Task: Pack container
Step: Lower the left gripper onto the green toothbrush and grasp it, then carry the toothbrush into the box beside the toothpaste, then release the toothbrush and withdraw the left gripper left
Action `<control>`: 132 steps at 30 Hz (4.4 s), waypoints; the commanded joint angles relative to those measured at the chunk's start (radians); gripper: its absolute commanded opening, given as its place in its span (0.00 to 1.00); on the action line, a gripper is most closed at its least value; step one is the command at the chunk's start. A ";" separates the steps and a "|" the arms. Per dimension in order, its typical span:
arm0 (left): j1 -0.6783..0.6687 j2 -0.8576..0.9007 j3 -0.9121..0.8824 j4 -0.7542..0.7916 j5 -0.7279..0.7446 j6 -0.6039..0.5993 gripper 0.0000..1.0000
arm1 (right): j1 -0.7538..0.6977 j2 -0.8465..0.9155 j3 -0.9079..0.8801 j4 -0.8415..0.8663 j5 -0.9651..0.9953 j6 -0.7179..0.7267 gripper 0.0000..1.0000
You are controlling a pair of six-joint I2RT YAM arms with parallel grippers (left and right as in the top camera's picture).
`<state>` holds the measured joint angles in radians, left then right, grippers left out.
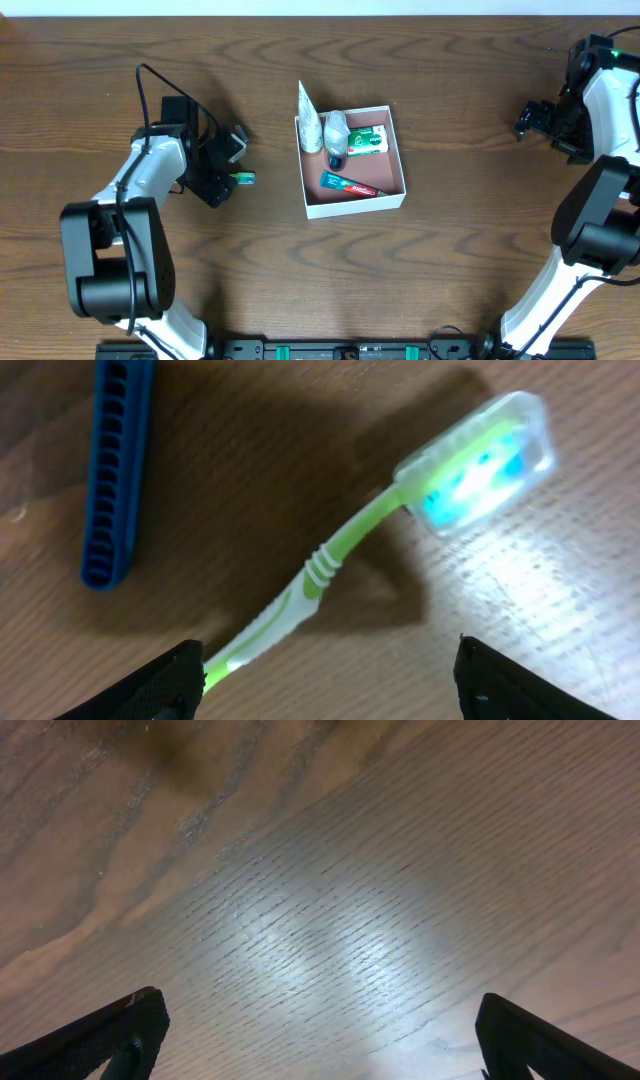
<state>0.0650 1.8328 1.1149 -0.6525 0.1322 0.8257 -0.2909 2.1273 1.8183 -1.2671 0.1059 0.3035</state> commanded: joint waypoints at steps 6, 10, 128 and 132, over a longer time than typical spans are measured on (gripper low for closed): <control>0.042 0.077 0.002 0.003 0.014 -0.020 0.80 | -0.003 0.000 0.003 -0.001 0.010 0.011 0.99; 0.042 0.099 0.002 0.002 0.015 -0.050 0.79 | -0.003 0.000 0.003 -0.001 0.010 0.011 0.99; -0.840 -0.344 0.114 0.169 -0.131 0.130 0.43 | -0.003 0.000 0.003 -0.001 0.010 0.011 0.99; -0.898 -0.438 0.114 0.169 -0.141 0.026 0.44 | -0.003 0.000 0.003 -0.001 0.010 0.011 0.99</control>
<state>-0.8021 1.4715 1.2015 -0.4889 0.0025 0.9321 -0.2909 2.1273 1.8183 -1.2671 0.1059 0.3035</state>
